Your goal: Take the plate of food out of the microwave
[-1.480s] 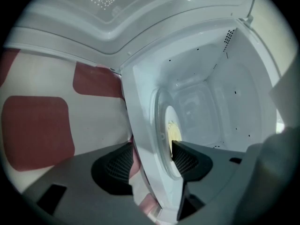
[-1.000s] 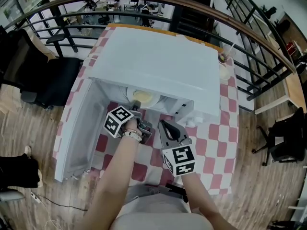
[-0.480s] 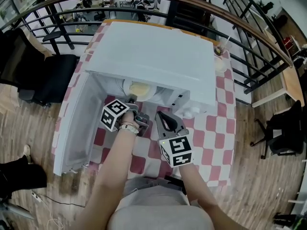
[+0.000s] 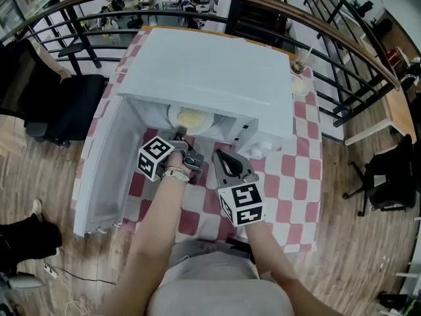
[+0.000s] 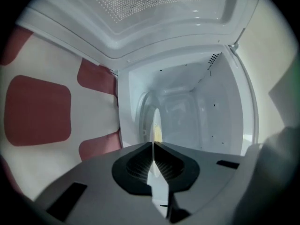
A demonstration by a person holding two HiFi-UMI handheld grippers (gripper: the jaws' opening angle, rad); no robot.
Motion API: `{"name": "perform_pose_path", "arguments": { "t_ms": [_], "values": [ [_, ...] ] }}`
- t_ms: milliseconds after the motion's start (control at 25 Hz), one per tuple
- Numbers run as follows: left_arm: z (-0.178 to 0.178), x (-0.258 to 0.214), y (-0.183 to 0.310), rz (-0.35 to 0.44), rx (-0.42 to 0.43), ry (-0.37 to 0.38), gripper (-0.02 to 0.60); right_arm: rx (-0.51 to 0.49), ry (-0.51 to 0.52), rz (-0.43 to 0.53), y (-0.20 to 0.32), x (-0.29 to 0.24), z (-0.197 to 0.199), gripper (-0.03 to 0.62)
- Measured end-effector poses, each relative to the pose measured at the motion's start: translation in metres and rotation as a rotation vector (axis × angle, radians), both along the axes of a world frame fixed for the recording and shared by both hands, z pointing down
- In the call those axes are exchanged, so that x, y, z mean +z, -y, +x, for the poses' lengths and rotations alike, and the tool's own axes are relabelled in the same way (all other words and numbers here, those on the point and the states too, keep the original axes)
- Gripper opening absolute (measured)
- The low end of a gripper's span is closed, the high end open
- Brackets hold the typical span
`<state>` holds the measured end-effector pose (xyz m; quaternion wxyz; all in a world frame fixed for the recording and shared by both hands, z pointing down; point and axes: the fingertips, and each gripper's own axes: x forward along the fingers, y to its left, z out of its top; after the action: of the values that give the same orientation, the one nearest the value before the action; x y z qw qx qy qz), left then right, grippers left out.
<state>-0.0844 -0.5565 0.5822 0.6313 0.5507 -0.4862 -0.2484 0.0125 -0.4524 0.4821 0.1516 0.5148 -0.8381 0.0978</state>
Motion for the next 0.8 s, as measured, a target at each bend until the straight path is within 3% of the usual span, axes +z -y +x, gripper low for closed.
{"name": "perform_pose_path", "arguments": {
  "t_ms": [800],
  "values": [
    [0.002, -0.025, -0.034, 0.111, 0.009, -0.044, 0.012, -0.011, 0.014, 0.056, -0.022, -0.024, -0.006, 0.025]
  ]
}}
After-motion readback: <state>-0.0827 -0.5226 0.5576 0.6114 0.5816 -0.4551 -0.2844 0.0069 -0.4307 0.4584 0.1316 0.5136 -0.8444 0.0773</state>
